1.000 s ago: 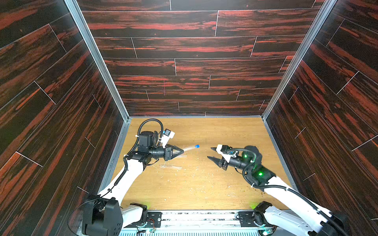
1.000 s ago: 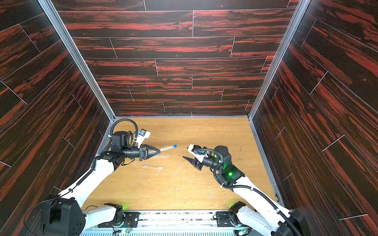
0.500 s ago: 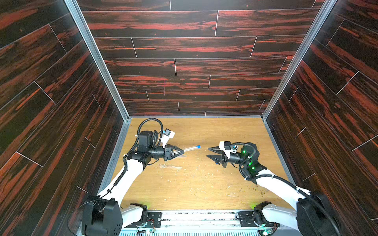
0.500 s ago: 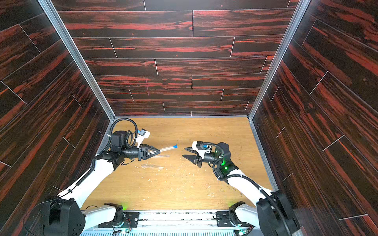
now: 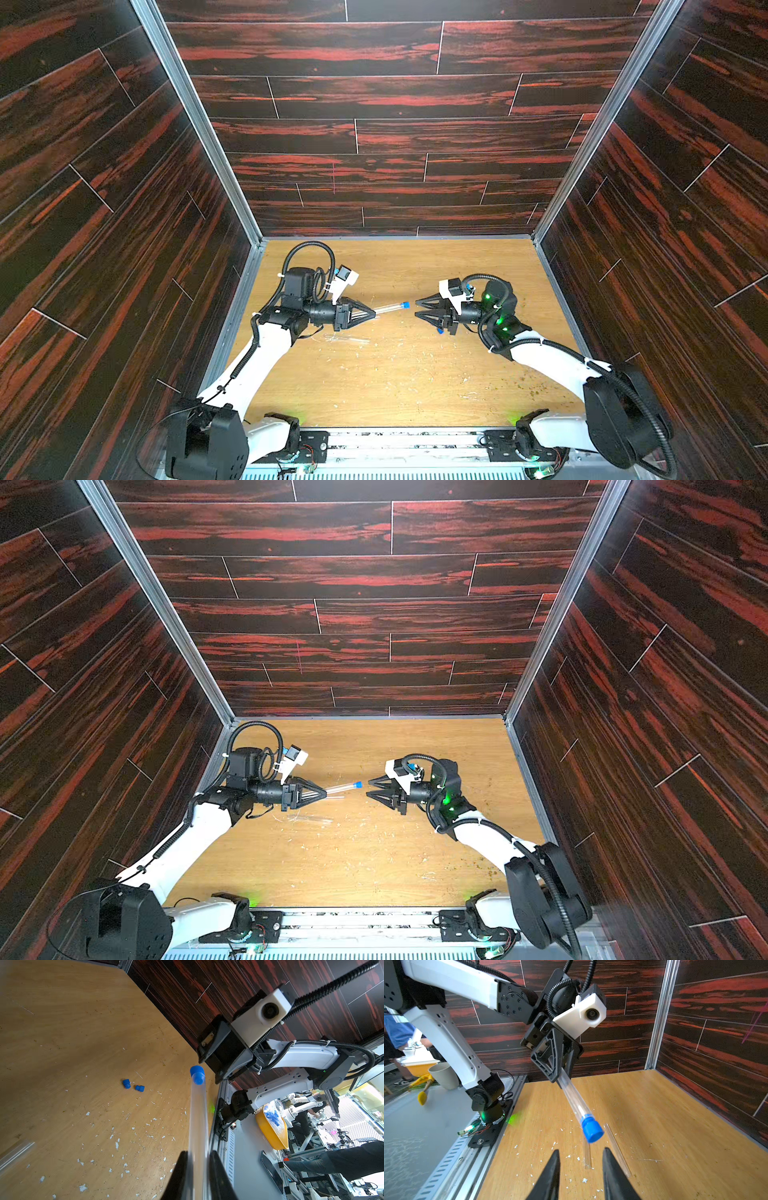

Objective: Insert stoppers into test tubes
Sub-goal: Insert the stopper into the test tube.

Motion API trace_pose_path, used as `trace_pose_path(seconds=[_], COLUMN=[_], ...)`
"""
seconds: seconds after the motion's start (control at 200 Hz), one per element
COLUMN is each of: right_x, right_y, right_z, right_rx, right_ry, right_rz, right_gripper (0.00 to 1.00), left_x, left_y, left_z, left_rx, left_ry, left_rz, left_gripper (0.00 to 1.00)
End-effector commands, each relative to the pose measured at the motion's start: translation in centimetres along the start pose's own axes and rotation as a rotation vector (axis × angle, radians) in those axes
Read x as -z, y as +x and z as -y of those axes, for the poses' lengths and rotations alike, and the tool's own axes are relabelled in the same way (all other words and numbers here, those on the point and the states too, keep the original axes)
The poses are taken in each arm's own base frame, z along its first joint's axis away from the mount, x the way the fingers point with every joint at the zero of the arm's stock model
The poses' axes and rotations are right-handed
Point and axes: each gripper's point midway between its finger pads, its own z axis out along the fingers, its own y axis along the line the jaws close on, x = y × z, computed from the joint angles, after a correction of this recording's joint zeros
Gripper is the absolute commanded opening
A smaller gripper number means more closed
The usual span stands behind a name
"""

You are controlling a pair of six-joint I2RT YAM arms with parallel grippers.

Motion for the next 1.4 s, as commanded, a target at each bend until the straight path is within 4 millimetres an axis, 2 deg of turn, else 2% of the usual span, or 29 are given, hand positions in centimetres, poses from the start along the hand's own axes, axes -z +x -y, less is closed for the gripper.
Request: trace_pose_path(seconds=[0.0, 0.621, 1.393], right_x=[-0.3, -1.2, -2.1], right_y=[-0.2, 0.7, 1.0], right_z=[0.0, 0.7, 0.1], right_rx=[-0.004, -0.056, -0.06], right_ry=[-0.043, -0.065, -0.102], right_rz=[0.001, -0.016, -0.025], right_gripper=[0.33, 0.27, 0.22], left_x=[0.2, -0.1, -0.2], left_y=[-0.8, -0.6, -0.3], left_z=[1.2, 1.0, 0.8], left_rx=[-0.055, -0.05, -0.048], left_ry=[0.024, 0.024, 0.021], left_rz=[0.004, -0.005, -0.011], left_gripper=[0.06, 0.06, 0.06])
